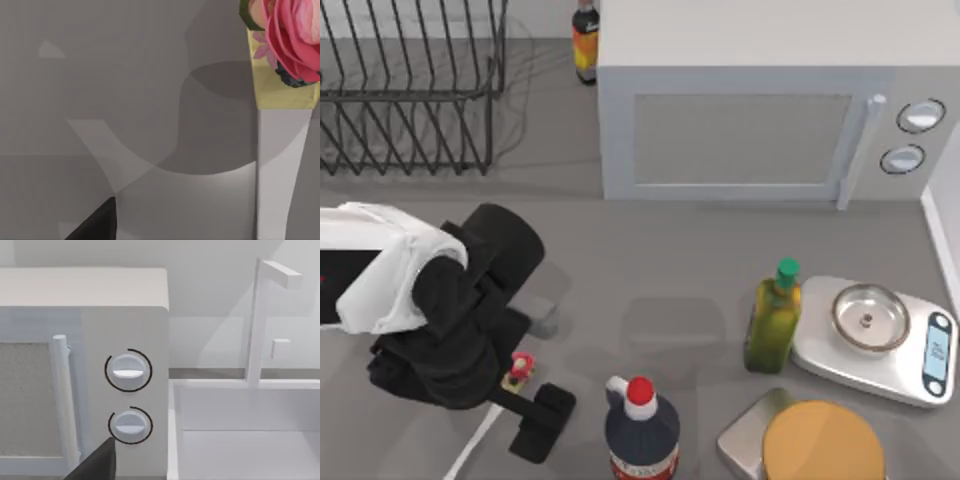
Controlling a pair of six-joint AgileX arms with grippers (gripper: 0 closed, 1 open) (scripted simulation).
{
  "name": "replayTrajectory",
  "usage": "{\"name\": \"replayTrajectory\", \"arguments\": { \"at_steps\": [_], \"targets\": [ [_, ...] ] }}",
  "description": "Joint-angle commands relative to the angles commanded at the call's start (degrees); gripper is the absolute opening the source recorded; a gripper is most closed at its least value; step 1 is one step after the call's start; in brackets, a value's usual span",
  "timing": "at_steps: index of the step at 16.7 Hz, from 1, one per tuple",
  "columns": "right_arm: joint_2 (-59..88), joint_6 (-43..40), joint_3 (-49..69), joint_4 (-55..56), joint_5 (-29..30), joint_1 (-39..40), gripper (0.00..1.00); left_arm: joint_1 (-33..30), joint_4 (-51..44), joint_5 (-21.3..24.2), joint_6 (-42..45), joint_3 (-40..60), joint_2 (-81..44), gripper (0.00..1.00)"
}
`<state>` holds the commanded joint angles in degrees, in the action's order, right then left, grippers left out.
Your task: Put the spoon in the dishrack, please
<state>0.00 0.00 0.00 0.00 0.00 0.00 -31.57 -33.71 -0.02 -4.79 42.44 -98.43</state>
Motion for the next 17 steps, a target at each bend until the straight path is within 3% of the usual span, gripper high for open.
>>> {"name": "replayTrajectory", "arguments": {
  "at_steps": [2, 15, 17],
  "targets": [
    [0.00, 0.00, 0.00, 0.00, 0.00, 0.00, 1.00, 0.00, 0.00, 0.00, 0.00, 0.00, 0.00, 1.00],
    [0.00, 0.00, 0.00, 0.00, 0.00, 0.00, 1.00, 0.00, 0.00, 0.00, 0.00, 0.00, 0.00, 0.02],
    [0.00, 0.00, 0.00, 0.00, 0.00, 0.00, 1.00, 0.00, 0.00, 0.00, 0.00, 0.00, 0.00, 0.00]
  ]
}}
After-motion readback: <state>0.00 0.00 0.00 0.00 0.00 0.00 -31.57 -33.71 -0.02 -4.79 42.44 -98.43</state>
